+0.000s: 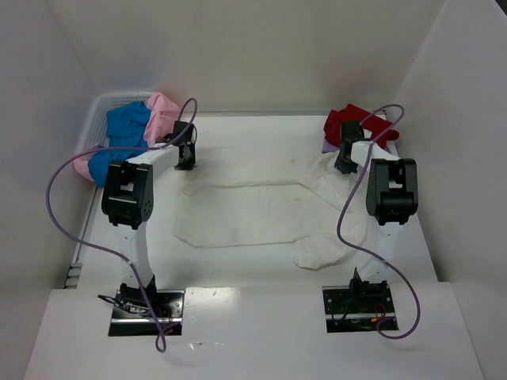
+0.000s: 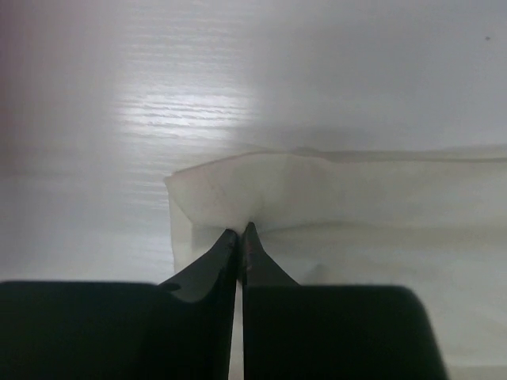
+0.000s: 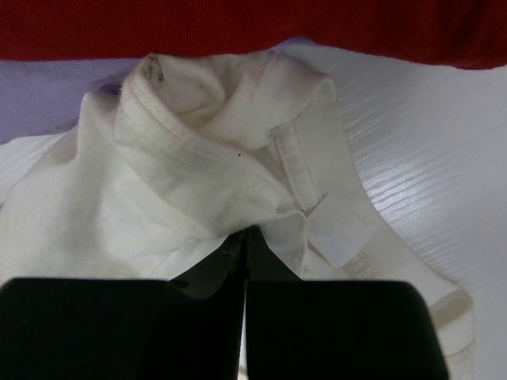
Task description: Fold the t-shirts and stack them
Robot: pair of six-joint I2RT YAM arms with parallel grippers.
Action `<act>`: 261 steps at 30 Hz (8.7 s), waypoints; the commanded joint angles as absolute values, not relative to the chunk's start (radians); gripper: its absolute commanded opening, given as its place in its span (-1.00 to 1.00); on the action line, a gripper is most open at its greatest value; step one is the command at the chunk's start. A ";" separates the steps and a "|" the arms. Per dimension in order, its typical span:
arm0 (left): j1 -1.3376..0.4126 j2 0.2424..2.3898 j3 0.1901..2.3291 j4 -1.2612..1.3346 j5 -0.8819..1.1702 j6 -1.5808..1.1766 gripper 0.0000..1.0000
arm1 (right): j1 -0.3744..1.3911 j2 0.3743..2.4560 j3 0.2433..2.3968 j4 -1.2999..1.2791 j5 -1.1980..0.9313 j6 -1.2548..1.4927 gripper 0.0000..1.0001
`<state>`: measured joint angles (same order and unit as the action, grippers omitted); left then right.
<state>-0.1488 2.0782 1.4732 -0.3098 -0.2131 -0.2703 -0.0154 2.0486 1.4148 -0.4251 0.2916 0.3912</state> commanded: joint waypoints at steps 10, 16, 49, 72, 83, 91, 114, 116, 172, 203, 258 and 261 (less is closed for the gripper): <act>-0.052 2.111 1.545 -0.307 -0.340 -0.284 -0.65 | -0.025 2.051 1.373 -0.414 0.311 0.370 -1.00; -0.041 2.111 1.543 -0.316 -0.390 -0.256 -0.39 | -0.025 2.051 1.373 -0.414 0.311 0.365 -1.00; -0.179 1.721 1.182 -0.387 -0.031 -0.356 0.37 | -0.025 1.963 1.345 -0.385 0.219 0.356 -1.00; -0.179 1.835 1.178 -0.371 -0.280 -0.365 0.14 | -0.025 1.954 1.336 -0.376 0.219 0.356 -1.00; -0.179 1.864 1.200 -0.339 -0.320 -0.354 -0.27 | -0.025 1.954 1.327 -0.376 0.219 0.356 -1.00; -0.179 1.864 1.209 -0.350 -0.378 -0.354 -0.68 | -0.025 1.954 1.327 -0.367 0.219 0.356 -1.00; -0.179 1.809 1.207 -0.292 -0.189 -0.331 -0.18 | -0.025 1.954 1.318 -0.367 0.229 0.356 -1.00; -0.179 1.809 1.207 -0.291 -0.178 -0.331 -0.18 | -0.025 1.954 1.318 -0.367 0.229 0.356 -1.00; -0.189 1.851 1.178 -0.239 -0.213 -0.382 -0.59 | -0.025 1.954 1.318 -0.367 0.229 0.356 -1.00; -0.179 1.824 1.210 -0.435 -0.489 -0.271 -0.85 | -0.025 1.963 1.308 -0.367 0.229 0.356 -1.00; -0.179 1.882 1.313 -0.146 0.293 -0.305 0.65 | 0.074 1.870 1.206 -0.241 -0.153 0.325 -0.12; -0.179 1.882 1.313 -0.155 0.293 -0.305 0.65 | 0.074 1.870 1.215 -0.241 -0.153 0.325 -0.48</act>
